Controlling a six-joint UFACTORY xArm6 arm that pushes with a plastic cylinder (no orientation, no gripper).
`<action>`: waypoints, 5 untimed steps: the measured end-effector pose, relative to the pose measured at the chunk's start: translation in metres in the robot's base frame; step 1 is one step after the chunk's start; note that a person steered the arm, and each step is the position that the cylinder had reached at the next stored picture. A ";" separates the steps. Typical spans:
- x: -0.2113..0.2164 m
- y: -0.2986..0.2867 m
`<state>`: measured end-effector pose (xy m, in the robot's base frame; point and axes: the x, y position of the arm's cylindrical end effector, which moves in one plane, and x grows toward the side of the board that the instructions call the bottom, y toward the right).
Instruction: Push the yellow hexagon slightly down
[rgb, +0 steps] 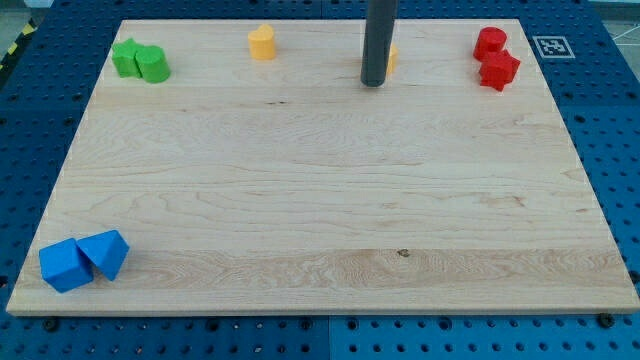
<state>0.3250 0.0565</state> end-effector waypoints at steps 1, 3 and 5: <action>0.002 -0.031; -0.047 -0.027; -0.076 0.004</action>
<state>0.2489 0.0609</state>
